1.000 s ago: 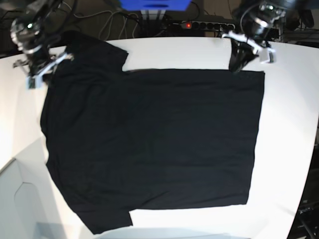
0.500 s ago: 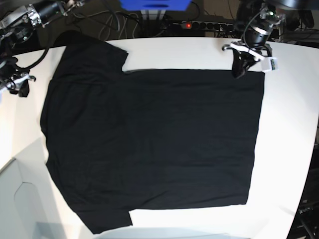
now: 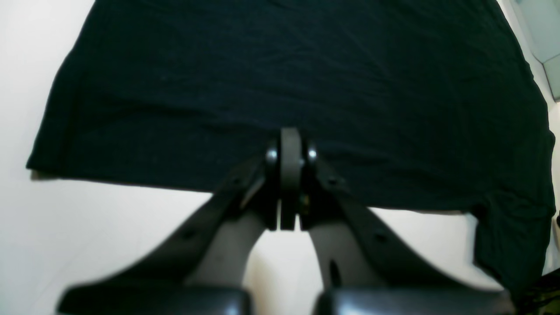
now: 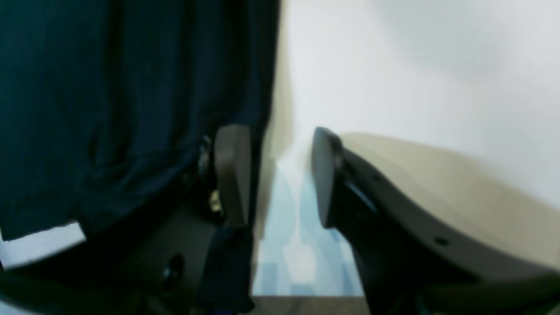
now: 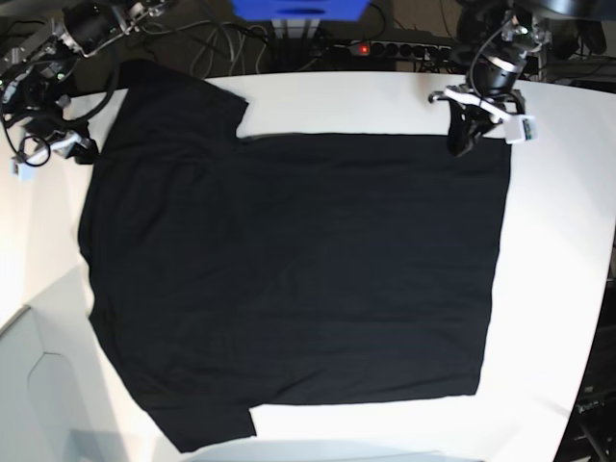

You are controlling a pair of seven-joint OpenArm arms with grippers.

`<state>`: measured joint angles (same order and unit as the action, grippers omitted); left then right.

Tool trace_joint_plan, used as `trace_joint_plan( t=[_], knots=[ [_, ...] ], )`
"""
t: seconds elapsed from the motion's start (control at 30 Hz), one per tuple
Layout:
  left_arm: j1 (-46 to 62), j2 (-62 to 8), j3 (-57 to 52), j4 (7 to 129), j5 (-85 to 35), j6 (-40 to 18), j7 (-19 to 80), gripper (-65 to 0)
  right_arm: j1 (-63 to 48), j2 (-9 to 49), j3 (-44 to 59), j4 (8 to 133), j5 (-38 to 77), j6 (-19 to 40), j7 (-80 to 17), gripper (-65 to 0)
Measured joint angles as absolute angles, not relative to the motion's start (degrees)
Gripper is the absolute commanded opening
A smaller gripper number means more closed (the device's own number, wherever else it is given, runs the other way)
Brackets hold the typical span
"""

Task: Fold the T-shirt properly
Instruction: 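Grasp the shirt's shoulder edges with both grippers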

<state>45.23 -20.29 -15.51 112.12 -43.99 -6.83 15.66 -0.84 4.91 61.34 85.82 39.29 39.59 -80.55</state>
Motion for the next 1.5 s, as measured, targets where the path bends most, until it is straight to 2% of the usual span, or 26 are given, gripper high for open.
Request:
trace_joint_plan(
  t=[0.3,0.9,1.0,1.13,1.2,1.37,1.43,1.5],
  knots=[
    [45.2,-20.1,-15.4,112.1,-44.0,-6.8,15.6,-64.4,1.3,5.4,61.4,77.8,42.5,39.4,-78.6,-40.6],
    [45.2,-20.0,-15.3,112.1,-44.0,-6.8,15.6,-64.4,0.8,3.3,58.3,77.9,44.2,39.4,-77.1,-41.4],
    [45.2,-20.0,-15.3,112.1,-44.0,-6.8,15.7,-64.4,0.5,3.3,57.6,77.8,44.1,39.4,-76.9,-48.0],
    [45.2,-20.0,-15.4,112.1,-44.0,-6.9,15.7,-64.4,0.3,3.1,57.1,77.6,43.5,39.4,-77.6,-65.0],
    [45.2,-20.0,-15.6,112.1,-44.1,-6.8,15.6,-61.6,0.3,3.1,56.9,77.6,43.4,39.4,-77.5,-65.0],
    [44.2,-18.9,-18.6,112.2,-44.3,-6.8,15.7,-42.0,0.3,3.1,56.9,77.6,43.4,39.4,-77.6,-65.0],
    [43.9,-17.7,-20.9,112.3,-44.7,-6.9,15.6,-36.1,0.3,3.1,56.9,77.6,43.4,39.4,-77.6,-65.0],
    [43.2,-17.7,-23.5,112.0,-47.7,-6.9,16.5,-33.2,0.3,3.2,56.9,77.6,43.4,39.4,-77.8,-65.0]
  ],
)
